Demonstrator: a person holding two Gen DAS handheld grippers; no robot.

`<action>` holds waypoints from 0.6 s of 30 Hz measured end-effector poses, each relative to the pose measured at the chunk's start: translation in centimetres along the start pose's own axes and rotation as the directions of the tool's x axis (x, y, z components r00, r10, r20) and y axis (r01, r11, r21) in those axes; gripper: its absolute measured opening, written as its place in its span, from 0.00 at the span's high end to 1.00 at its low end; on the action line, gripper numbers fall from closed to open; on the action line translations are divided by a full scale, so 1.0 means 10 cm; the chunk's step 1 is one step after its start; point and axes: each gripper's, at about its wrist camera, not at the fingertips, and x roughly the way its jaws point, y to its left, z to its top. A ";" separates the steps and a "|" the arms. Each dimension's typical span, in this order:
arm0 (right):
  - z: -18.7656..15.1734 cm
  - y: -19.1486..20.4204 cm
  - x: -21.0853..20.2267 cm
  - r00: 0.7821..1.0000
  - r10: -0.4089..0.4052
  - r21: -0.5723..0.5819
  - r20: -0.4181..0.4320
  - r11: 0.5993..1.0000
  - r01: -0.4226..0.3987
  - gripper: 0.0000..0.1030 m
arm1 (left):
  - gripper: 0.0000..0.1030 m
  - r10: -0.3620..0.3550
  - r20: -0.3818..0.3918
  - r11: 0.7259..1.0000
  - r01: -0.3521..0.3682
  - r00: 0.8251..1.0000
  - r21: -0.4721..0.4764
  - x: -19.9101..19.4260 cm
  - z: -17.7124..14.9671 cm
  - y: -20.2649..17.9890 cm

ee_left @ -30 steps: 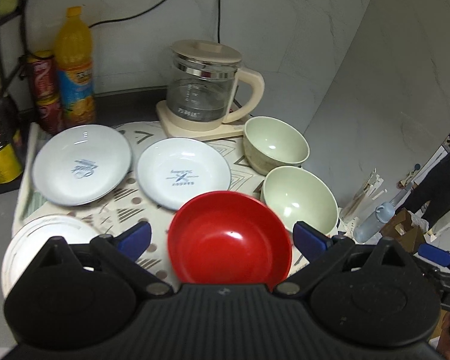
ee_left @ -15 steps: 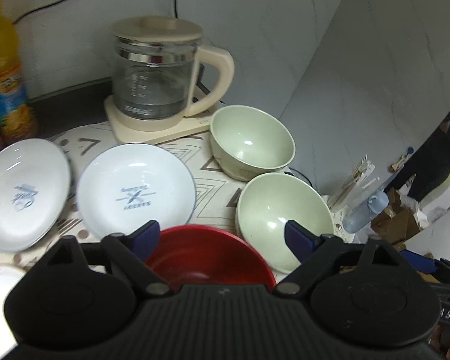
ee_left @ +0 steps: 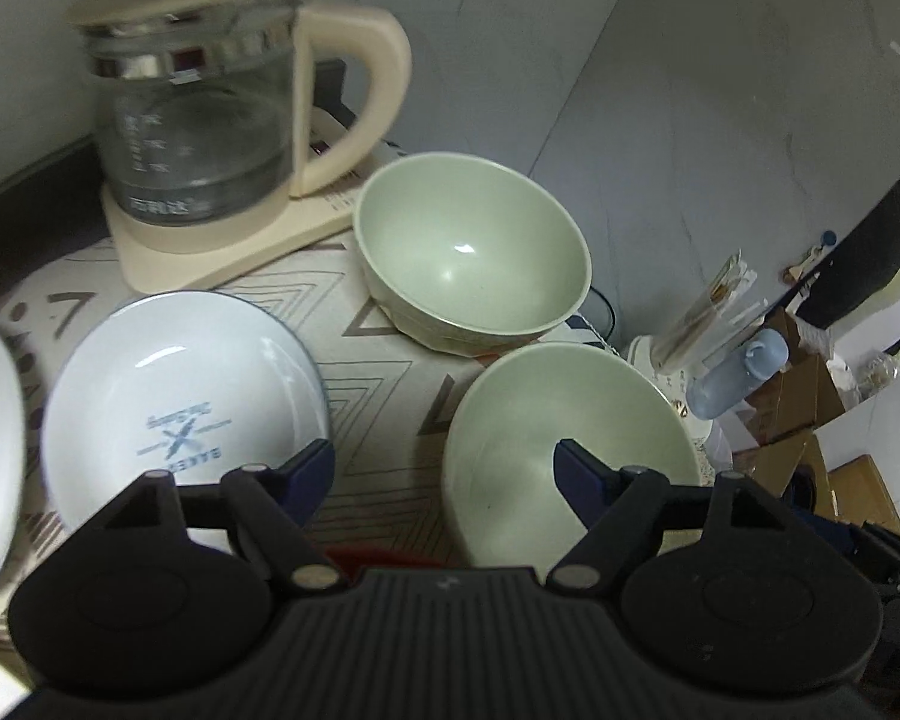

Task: Organize plates and bowls
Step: 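Move both grippers toward the rim of the large pale green bowl, then close both grippers on the rim of the large pale green bowl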

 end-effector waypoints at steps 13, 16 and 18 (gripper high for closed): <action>-0.03 -0.09 0.45 0.994 -0.016 0.093 -0.112 0.995 0.026 0.43 | 0.58 -0.008 -0.147 1.000 0.008 0.989 0.000 0.53 0.08 -0.11; -0.06 -0.08 0.57 0.989 -0.008 0.110 -0.145 0.994 0.024 0.53 | 0.71 -0.012 -0.174 1.000 0.013 0.985 0.005 0.62 0.05 -0.11; -0.07 -0.10 0.62 0.987 0.034 0.145 -0.156 0.989 -0.011 0.66 | 0.75 -0.012 -0.184 1.000 0.014 0.983 0.008 0.67 0.03 -0.10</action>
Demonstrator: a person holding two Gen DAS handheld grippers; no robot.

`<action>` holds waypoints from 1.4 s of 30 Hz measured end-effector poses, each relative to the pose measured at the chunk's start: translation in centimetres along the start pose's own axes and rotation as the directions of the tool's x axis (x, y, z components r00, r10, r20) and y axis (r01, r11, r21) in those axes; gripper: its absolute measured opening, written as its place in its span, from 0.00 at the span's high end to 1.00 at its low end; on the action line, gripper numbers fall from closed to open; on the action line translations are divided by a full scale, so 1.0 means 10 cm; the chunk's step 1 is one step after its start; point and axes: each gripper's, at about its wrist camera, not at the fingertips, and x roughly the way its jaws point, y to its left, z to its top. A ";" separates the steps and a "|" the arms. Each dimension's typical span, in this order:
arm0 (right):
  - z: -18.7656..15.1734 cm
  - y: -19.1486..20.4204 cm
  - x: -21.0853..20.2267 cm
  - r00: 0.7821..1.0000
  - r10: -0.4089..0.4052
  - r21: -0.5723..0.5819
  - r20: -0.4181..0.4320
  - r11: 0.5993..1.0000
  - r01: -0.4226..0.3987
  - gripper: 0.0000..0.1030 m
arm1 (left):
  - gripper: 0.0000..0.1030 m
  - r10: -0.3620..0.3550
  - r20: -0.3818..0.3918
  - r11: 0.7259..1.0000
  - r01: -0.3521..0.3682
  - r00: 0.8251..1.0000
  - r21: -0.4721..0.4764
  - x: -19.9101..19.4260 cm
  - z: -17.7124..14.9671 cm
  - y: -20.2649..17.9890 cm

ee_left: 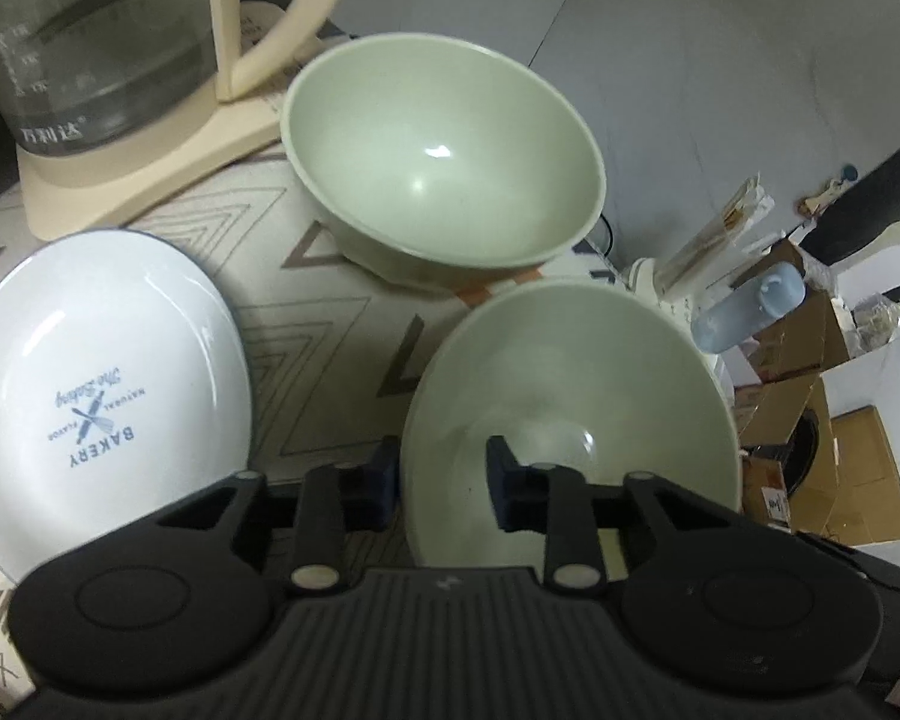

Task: Organize plates and bowls
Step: 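Close both grippers on the rim of the large pale green bowl, then lift the green bowl with both grippers and lower it into the red bowl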

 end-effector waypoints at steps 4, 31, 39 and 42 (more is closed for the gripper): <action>0.01 0.10 0.04 1.000 -0.005 -0.011 0.004 1.000 0.005 0.80 | 0.78 0.007 -0.007 1.000 -0.008 1.000 -0.006 0.02 -0.02 -0.01; -0.04 0.39 -0.98 0.969 0.146 -0.182 0.197 0.977 -0.110 0.81 | 0.78 0.084 0.258 0.992 -0.056 0.963 -0.116 -1.31 -0.61 -0.19; -0.18 0.57 -1.10 0.961 0.208 -0.236 0.183 0.958 -0.162 0.81 | 0.78 0.138 0.282 0.979 -0.087 0.949 -0.183 -1.57 -0.90 -0.07; -0.23 0.62 -1.12 0.958 0.225 -0.251 0.175 0.951 -0.178 0.81 | 0.78 0.156 0.290 0.975 -0.100 0.944 -0.200 -1.66 -0.99 -0.04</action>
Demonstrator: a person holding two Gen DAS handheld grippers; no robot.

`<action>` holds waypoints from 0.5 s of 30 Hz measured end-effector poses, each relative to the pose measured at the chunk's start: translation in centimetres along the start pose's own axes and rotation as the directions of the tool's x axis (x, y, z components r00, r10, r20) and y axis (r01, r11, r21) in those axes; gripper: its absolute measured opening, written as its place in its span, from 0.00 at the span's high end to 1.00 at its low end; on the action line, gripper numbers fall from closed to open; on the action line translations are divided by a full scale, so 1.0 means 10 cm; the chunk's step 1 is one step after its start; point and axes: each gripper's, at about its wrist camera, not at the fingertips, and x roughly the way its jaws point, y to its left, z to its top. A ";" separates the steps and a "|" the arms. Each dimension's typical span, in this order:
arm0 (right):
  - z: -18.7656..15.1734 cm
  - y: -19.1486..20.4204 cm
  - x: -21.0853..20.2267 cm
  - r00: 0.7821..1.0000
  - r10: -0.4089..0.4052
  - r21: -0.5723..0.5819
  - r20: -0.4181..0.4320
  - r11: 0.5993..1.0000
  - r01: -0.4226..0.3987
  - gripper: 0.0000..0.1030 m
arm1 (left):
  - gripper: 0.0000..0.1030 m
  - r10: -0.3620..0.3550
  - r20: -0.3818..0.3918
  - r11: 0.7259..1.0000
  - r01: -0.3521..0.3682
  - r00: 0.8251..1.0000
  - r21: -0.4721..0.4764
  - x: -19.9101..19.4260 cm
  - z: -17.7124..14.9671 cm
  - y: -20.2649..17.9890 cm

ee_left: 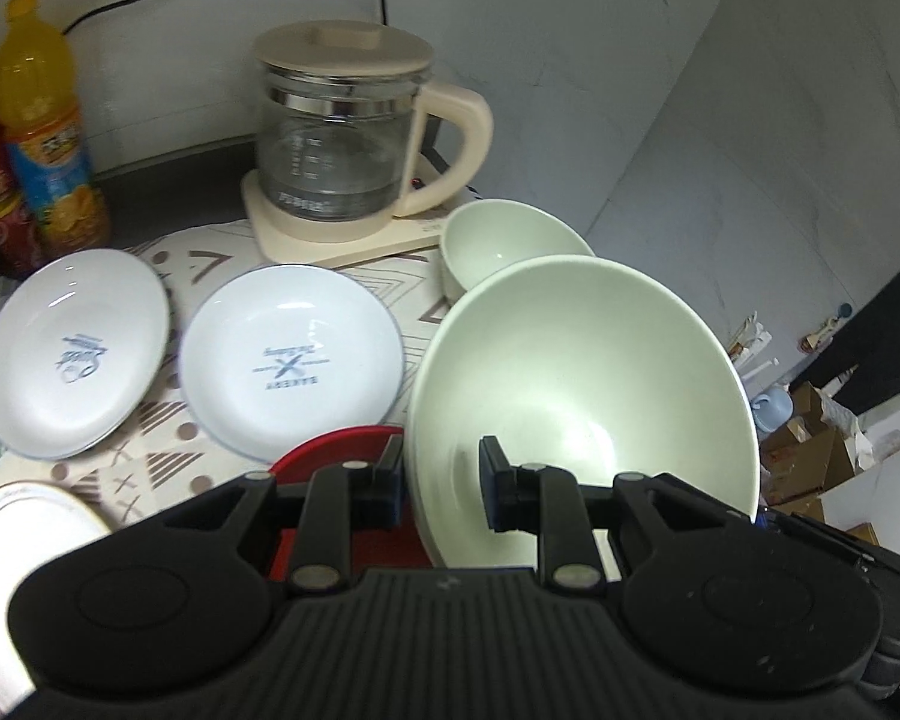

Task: Organize plates and bowls
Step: 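Lift the green bowl with both grippers and lower it into the red bowl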

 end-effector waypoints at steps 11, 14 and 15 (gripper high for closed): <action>-0.12 0.24 0.04 0.998 0.060 -0.040 -0.032 0.997 -0.061 0.81 | 0.78 0.062 -0.008 0.996 -0.063 0.998 -0.065 -0.18 -0.19 0.25; -0.17 0.29 0.06 0.997 0.064 -0.046 -0.046 0.997 -0.066 0.81 | 0.78 0.071 -0.024 0.994 -0.073 0.997 -0.081 -0.18 -0.26 0.31; -0.19 0.30 0.07 0.997 0.063 -0.049 -0.049 0.997 -0.065 0.81 | 0.78 0.074 -0.029 0.994 -0.076 0.997 -0.084 -0.18 -0.28 0.32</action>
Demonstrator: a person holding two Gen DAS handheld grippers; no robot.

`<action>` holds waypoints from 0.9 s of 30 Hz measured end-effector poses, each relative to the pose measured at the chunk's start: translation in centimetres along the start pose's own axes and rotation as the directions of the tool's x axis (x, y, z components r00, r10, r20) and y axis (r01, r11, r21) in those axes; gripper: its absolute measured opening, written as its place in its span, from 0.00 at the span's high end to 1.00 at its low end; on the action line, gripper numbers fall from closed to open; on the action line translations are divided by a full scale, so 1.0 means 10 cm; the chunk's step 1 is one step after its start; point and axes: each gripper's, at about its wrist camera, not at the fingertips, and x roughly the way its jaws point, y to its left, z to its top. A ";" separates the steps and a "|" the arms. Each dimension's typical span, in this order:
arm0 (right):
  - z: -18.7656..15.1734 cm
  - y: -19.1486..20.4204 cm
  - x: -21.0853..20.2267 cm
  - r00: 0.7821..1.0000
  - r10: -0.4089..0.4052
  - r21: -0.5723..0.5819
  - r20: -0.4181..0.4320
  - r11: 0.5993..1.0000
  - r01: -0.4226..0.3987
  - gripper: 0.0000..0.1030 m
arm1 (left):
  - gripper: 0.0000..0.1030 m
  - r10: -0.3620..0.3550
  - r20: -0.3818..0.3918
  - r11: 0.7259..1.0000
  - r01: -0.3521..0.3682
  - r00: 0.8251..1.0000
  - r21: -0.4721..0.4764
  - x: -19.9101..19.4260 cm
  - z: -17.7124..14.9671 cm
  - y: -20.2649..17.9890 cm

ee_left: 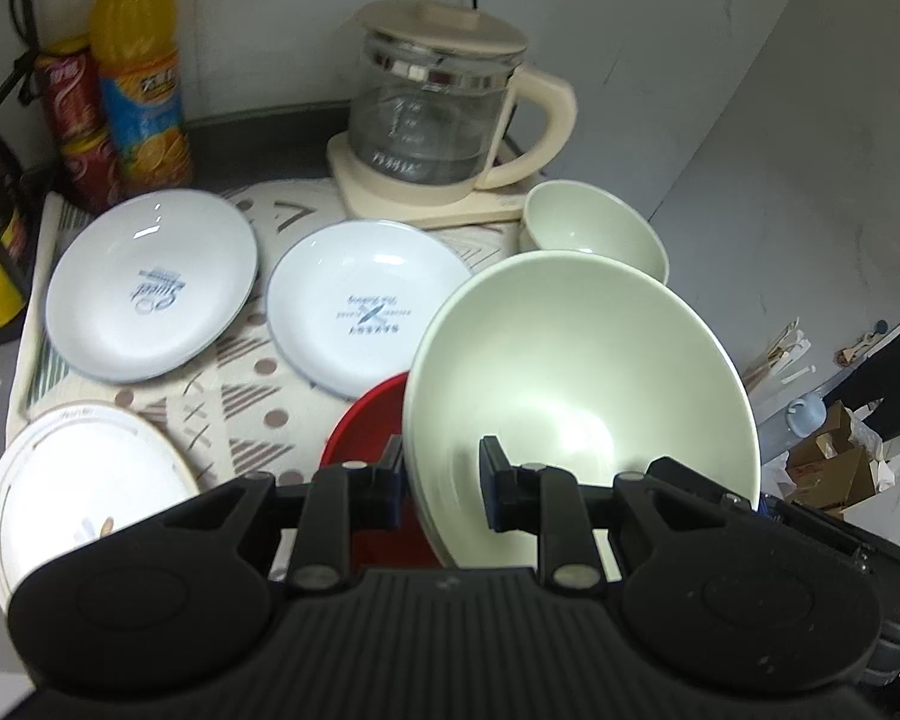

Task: Organize plates and bowls
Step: 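Lift the green bowl with both grippers and lower it into the red bowl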

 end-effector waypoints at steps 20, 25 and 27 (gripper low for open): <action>-0.18 0.08 0.35 0.995 -0.037 -0.036 -0.093 0.999 0.034 0.81 | 0.78 0.005 -0.123 0.998 -0.014 0.992 -0.068 0.41 -0.27 0.31; -0.17 0.11 0.47 0.992 -0.067 -0.071 -0.109 0.996 0.060 0.83 | 0.78 -0.009 -0.143 0.997 -0.003 0.990 -0.083 0.54 -0.30 0.40; -0.19 0.14 0.50 0.989 -0.095 -0.095 -0.111 0.992 0.085 0.84 | 0.77 0.000 -0.134 0.997 -0.010 0.991 -0.071 0.54 -0.29 0.40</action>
